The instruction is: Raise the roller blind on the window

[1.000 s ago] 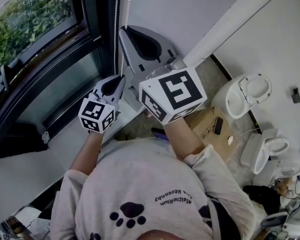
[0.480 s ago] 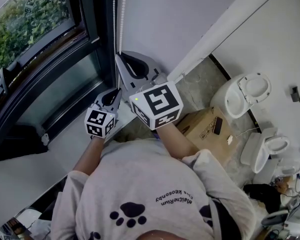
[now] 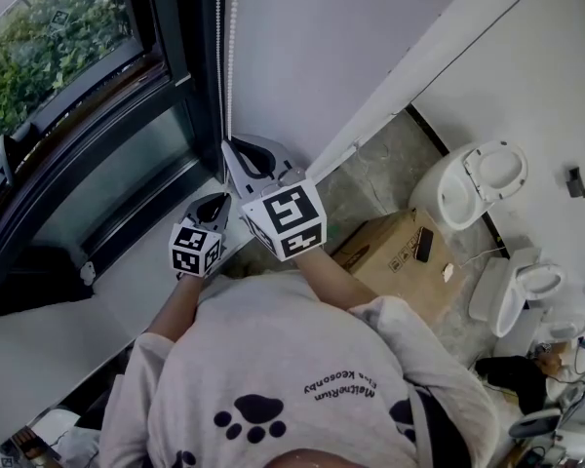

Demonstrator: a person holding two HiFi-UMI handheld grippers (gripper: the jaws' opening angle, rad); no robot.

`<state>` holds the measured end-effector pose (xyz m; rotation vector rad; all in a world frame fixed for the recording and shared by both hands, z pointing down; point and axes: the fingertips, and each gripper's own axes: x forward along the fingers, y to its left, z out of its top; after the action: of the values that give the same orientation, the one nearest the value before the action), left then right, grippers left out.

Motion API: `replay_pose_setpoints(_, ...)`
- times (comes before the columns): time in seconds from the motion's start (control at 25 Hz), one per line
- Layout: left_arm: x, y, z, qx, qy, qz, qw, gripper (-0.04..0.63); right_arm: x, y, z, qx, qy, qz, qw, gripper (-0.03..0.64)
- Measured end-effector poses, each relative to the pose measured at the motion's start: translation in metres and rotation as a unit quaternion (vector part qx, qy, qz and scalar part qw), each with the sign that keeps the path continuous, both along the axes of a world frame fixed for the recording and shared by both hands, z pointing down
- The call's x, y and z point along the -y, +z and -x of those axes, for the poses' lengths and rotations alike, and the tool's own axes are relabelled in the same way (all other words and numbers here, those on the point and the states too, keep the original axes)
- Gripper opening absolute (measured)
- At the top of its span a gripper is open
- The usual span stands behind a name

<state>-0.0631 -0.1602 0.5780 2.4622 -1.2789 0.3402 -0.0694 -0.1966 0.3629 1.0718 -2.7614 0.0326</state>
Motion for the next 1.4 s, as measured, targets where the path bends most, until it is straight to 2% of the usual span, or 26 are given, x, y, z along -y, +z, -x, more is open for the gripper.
replay_pose_setpoints(0.12,-0.004,0.009,0.002,0.008,-0.001,0.002,1.0000,0.009,-0.001,0.011,-0.001,-0.003,0.001,0.007,1.000,0.009)
replay_pose_setpoints(0.28,-0.003,0.010,0.002,-0.003,0.000,-0.010,0.9999,0.009,0.001,0.012,-0.001,-0.001,0.003,-0.001,1.000,0.009)
replay_pose_setpoints(0.44,-0.007,0.006,-0.002,0.032,0.026,-0.024,0.9989,0.012,0.006,0.012,-0.005,0.009,0.008,0.000,1.000,0.009)
replay_pose_setpoints(0.52,-0.007,-0.006,-0.002,0.027,0.031,-0.038,0.9984,0.012,0.008,0.012,-0.008,0.013,0.012,0.001,1.000,0.009)
replay_pose_setpoints(0.68,0.000,-0.045,-0.001,-0.023,0.019,-0.064,0.9975,0.018,0.009,0.012,-0.010,0.019,0.014,0.001,1.000,0.009)
replay_pose_setpoints(0.76,0.003,-0.067,-0.002,-0.042,0.019,-0.073,0.9963,0.105,0.009,0.012,-0.011,0.020,0.013,0.000,1.000,0.009)
replay_pose_setpoints(1.0,0.015,-0.151,0.011,-0.080,0.003,-0.113,0.9904,0.107,0.008,0.012,-0.013,0.024,0.012,-0.003,1.000,0.009)
replay_pose_setpoints(1.2,0.020,-0.227,0.017,-0.078,0.007,-0.168,0.9827,0.107,0.007,0.014,-0.013,0.026,0.011,-0.003,1.000,0.009)
replay_pose_setpoints(1.4,0.023,-0.283,0.007,-0.061,0.033,-0.195,0.9784,0.107,0.006,0.013,-0.013,0.025,0.010,-0.002,1.000,0.009)
